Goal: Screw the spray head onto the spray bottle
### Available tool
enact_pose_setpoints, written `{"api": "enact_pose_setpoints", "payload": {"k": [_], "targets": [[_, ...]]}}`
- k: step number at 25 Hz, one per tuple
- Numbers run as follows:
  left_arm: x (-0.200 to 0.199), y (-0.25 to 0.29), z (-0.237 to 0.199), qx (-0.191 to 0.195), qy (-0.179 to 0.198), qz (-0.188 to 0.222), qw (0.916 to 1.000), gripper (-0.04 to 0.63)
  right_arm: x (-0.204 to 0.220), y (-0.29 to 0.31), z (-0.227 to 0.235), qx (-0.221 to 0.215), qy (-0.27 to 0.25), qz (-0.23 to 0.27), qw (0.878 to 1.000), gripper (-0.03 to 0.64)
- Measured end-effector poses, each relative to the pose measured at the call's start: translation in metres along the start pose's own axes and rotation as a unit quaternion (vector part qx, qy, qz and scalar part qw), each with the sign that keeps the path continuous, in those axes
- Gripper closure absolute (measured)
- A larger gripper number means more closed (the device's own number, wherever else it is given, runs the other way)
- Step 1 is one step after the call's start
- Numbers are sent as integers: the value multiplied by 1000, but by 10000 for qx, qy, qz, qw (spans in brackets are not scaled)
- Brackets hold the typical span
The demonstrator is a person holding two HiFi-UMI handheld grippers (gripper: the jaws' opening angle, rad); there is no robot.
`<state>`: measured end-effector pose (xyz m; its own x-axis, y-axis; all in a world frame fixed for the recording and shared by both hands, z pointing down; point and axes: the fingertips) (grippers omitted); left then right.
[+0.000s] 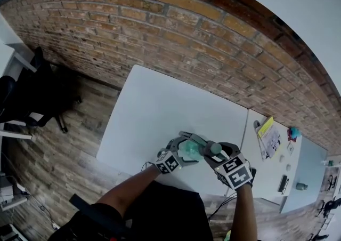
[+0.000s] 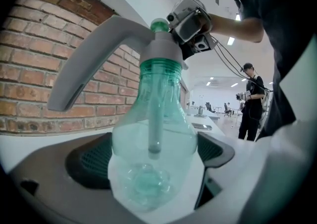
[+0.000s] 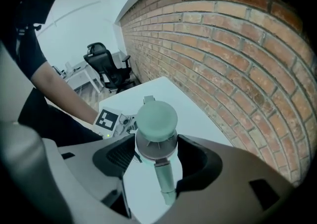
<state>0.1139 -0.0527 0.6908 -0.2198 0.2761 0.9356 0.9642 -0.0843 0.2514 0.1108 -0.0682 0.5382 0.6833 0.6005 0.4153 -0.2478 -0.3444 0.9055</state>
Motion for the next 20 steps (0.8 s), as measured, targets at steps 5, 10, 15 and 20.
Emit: {"api": "enact_pose_setpoints", "payload": {"k": [5, 10, 15, 20], "targets": [[0, 0, 0, 70, -31, 61, 10000, 72, 5, 2, -2, -194, -697, -164, 9972, 353], [1, -1, -1, 115, -24, 106, 9999, 74, 5, 3, -3, -594, -1254, -128, 9903, 354], [0, -2, -1, 172, 32, 166, 9997, 74, 6, 4, -4, -998, -1621, -140, 9816, 354], [2, -4, -1, 238, 16, 229, 9995, 74, 6, 4, -5, -1307, -1913, -141, 9727, 353]]}}
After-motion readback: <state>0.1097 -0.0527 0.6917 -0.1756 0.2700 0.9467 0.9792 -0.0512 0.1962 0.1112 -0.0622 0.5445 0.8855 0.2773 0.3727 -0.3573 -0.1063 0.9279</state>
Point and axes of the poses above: the fingertips, and each gripper's own axes: y forward along the fingers, z to its right, x out of its underside, and after that the axes turned 11 degrees about -y, right-handed
